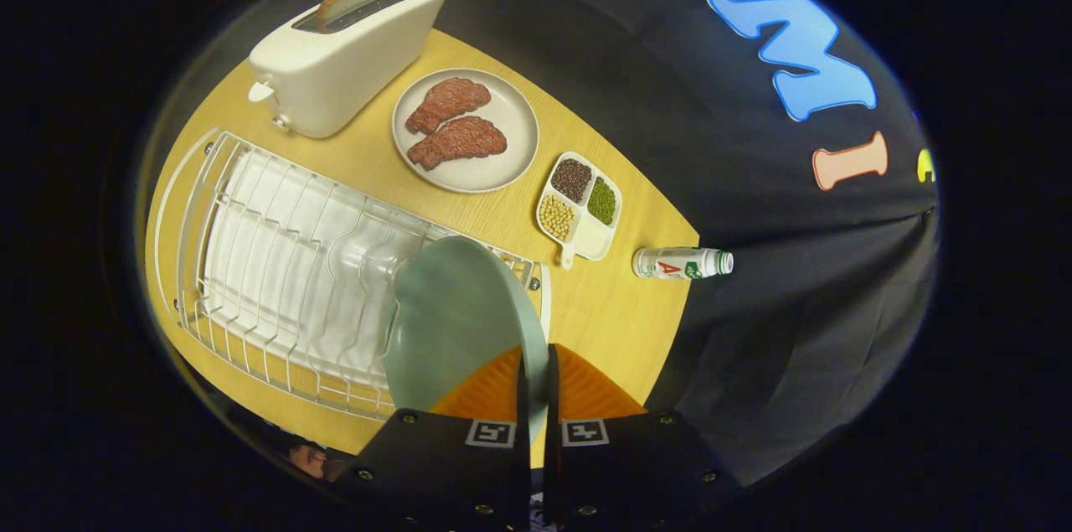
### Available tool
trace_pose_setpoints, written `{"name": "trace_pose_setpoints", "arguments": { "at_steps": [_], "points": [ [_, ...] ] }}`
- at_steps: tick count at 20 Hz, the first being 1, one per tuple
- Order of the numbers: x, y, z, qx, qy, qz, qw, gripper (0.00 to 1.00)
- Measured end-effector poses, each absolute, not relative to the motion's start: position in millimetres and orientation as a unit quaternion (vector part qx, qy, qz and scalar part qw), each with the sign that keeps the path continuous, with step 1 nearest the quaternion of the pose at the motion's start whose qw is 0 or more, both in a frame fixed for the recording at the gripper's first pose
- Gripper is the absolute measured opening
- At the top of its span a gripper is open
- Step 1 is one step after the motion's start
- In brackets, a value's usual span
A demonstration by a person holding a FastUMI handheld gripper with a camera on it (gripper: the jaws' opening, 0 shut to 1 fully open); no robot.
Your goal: Take the plate from the dish rack, then take the spoon from the basket and place it into the plate.
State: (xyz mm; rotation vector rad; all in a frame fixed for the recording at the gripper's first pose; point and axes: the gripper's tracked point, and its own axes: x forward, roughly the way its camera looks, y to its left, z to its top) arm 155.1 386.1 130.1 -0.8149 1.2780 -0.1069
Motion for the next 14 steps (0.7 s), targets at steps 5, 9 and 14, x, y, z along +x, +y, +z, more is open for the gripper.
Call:
{"name": "trace_pose_setpoints", "arguments": {
  "at_steps": [5,9,14],
  "points": [
    [156,385,150,-0.372,0.581,-0.045,0.723,0.06],
    [159,375,167,-0.349,0.57,-0.042,0.743,0.06],
    [147,361,184,-0.293,0.564,-0.018,0.772,0.06]
  ]
}}
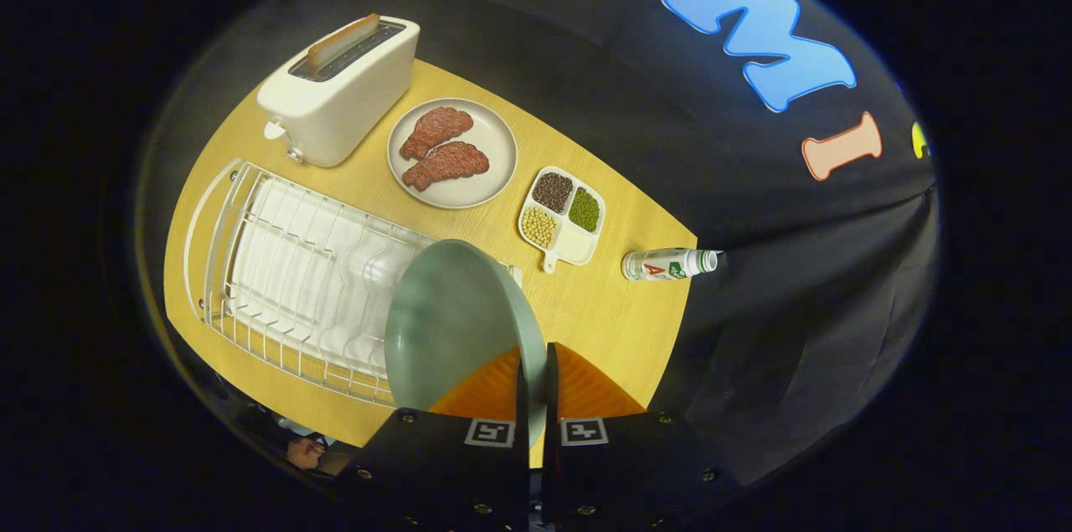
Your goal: Take the plate from the dish rack, then take the spoon from the basket and place it into the plate.
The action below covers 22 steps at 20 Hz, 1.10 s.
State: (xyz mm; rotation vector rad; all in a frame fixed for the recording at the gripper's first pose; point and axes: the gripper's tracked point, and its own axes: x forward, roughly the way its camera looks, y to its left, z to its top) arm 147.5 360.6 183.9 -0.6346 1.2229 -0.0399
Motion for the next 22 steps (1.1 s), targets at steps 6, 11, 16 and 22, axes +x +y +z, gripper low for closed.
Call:
{"name": "trace_pose_setpoints", "arguments": {
  "at_steps": [6,11,16,22],
  "points": [
    [109,324,211,-0.207,0.541,0.007,0.815,0.06],
    [72,284,223,-0.132,0.532,0.031,0.836,0.06],
    [42,255,222,-0.062,0.537,0.053,0.84,0.06],
    [1,250,199,0.066,0.524,0.124,0.84,0.06]
  ]
}}
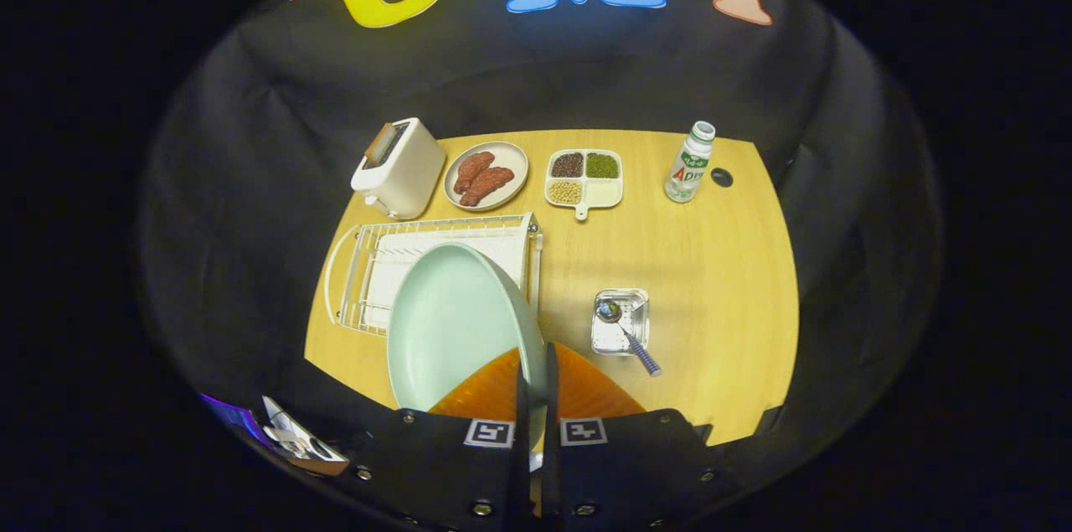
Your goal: Take the plate from the dish rack, then take the spoon from the basket and place it into the plate.
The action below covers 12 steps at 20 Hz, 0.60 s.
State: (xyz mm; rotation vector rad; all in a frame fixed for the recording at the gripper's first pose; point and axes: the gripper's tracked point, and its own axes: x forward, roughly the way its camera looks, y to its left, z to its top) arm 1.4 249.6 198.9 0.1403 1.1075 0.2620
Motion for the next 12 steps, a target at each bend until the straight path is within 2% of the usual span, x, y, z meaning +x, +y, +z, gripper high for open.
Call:
{"name": "trace_pose_setpoints", "arguments": {
  "at_steps": [4,7,12],
  "points": [
    [-16,231,179,0.091,0.485,0.155,0.856,0.06],
    [-35,219,154,0.107,0.465,0.153,0.865,0.07],
    [-85,222,100,0.192,0.494,0.173,0.83,0.07]
  ]
}}
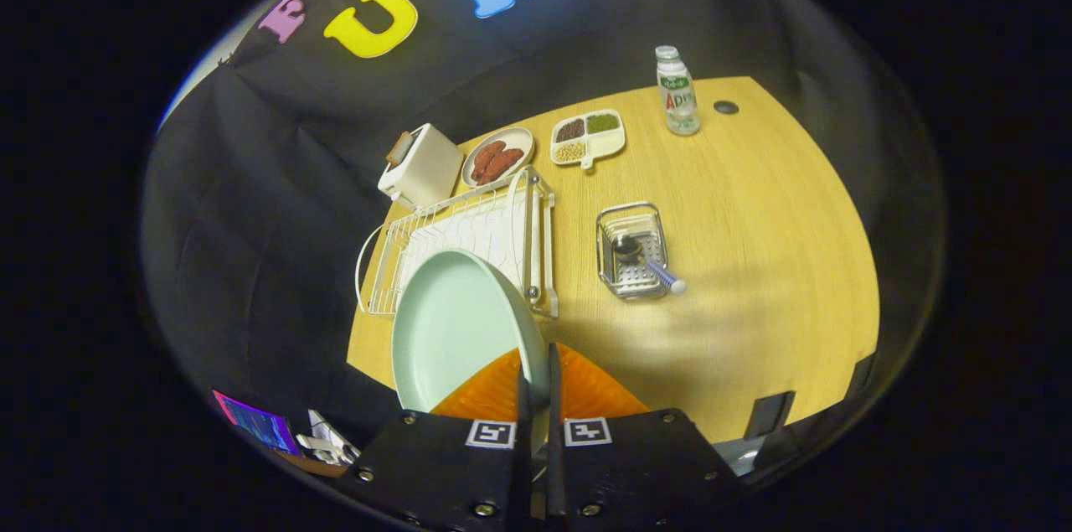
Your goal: Take the plate from the dish rack, then take the spoon from the basket and place it into the plate.
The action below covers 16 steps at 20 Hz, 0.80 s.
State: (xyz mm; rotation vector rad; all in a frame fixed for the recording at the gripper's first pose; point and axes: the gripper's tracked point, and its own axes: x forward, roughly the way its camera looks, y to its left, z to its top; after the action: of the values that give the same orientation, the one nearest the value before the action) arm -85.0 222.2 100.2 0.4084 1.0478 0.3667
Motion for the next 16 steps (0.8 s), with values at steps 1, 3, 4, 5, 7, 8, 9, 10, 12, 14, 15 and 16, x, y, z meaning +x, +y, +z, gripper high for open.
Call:
{"name": "trace_pose_setpoints", "arguments": {
  "at_steps": [1,3,4,5,7,8,9,10,12,14,15,16],
  "points": [
    [-95,224,90,0.208,0.503,0.176,0.82,0.07],
    [-108,226,71,0.238,0.511,0.179,0.807,0.07],
    [-111,227,62,0.244,0.51,0.18,0.805,0.07],
    [-114,226,52,0.247,0.51,0.178,0.805,0.07],
    [-116,222,23,0.243,0.523,0.16,0.801,0.07],
    [-116,220,11,0.238,0.526,0.153,0.802,0.07],
    [-115,217,-1,0.225,0.528,0.148,0.805,0.07],
    [-114,218,-12,0.216,0.527,0.148,0.808,0.07],
    [-119,220,-31,0.216,0.537,0.143,0.803,0.07],
    [-118,226,-44,0.233,0.538,0.14,0.798,0.07],
    [-119,230,-50,0.241,0.541,0.14,0.793,0.07],
    [-117,232,-57,0.248,0.541,0.138,0.792,0.08]
  ]
}}
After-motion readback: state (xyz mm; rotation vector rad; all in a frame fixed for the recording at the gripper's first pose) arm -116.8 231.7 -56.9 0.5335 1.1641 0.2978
